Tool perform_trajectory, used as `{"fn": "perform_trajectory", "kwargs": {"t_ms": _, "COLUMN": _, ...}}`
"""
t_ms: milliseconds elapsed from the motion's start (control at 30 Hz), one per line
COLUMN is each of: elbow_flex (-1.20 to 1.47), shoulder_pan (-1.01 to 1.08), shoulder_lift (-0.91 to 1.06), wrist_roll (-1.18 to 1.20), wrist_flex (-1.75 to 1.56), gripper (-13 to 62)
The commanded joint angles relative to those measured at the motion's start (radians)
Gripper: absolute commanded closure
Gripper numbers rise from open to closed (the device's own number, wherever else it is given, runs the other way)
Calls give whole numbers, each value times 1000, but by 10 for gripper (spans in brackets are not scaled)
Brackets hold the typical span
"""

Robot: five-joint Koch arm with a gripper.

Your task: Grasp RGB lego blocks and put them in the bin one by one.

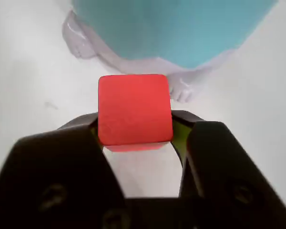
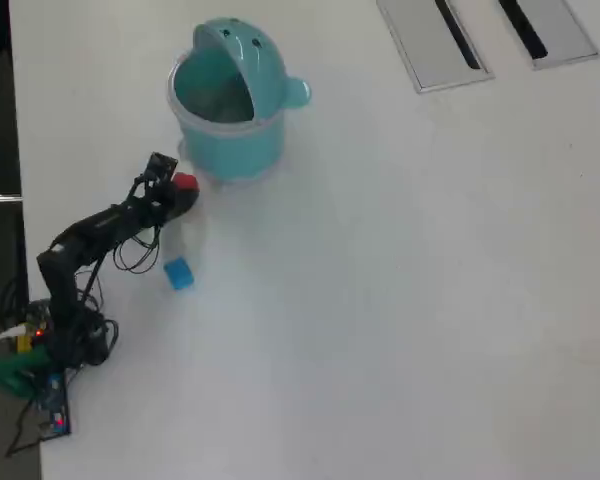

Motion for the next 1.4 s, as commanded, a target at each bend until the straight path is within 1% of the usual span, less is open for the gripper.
{"fn": "perform_trajectory", "kwargs": {"t_ms": 0, "elbow_flex": -37, "shoulder_pan": -14, "shoulder_lift": 112, "wrist_roll": -12, "wrist_flex": -31, "gripper": 392}}
{"fn": "perform_trajectory", "kwargs": {"t_ms": 267, "elbow_flex": -64, "shoulder_pan": -12, "shoulder_lift": 327, "wrist_roll": -5, "wrist_flex": 83, "gripper": 392}}
{"fn": "perform_trajectory", "kwargs": {"t_ms": 367, "elbow_flex": -140, "shoulder_pan": -6, "shoulder_lift": 393, "wrist_roll": -3, "wrist_flex": 133, "gripper": 392}}
{"fn": "perform_trajectory", "kwargs": {"t_ms": 633, "elbow_flex": -417, "shoulder_pan": -35, "shoulder_lift": 382, "wrist_roll": -3, "wrist_flex": 169, "gripper": 393}}
{"fn": "perform_trajectory", "kwargs": {"t_ms": 733, "elbow_flex": -503, "shoulder_pan": -51, "shoulder_lift": 339, "wrist_roll": -2, "wrist_flex": 169, "gripper": 393}}
{"fn": "perform_trajectory", "kwargs": {"t_ms": 800, "elbow_flex": -649, "shoulder_pan": -69, "shoulder_lift": 253, "wrist_roll": -3, "wrist_flex": 169, "gripper": 394}}
{"fn": "perform_trajectory", "kwargs": {"t_ms": 833, "elbow_flex": -676, "shoulder_pan": -71, "shoulder_lift": 238, "wrist_roll": -3, "wrist_flex": 169, "gripper": 394}}
{"fn": "perform_trajectory", "kwargs": {"t_ms": 933, "elbow_flex": -824, "shoulder_pan": -84, "shoulder_lift": 127, "wrist_roll": -3, "wrist_flex": 167, "gripper": 394}}
{"fn": "perform_trajectory", "kwargs": {"t_ms": 1000, "elbow_flex": -943, "shoulder_pan": -95, "shoulder_lift": 9, "wrist_roll": -3, "wrist_flex": 166, "gripper": 394}}
{"fn": "perform_trajectory", "kwargs": {"t_ms": 1133, "elbow_flex": -1040, "shoulder_pan": -86, "shoulder_lift": -80, "wrist_roll": -3, "wrist_flex": 167, "gripper": 393}}
{"fn": "perform_trajectory", "kwargs": {"t_ms": 1167, "elbow_flex": -1088, "shoulder_pan": -86, "shoulder_lift": -133, "wrist_roll": -3, "wrist_flex": 164, "gripper": 393}}
{"fn": "perform_trajectory", "kwargs": {"t_ms": 1367, "elbow_flex": -1132, "shoulder_pan": -89, "shoulder_lift": -221, "wrist_roll": -2, "wrist_flex": 101, "gripper": 393}}
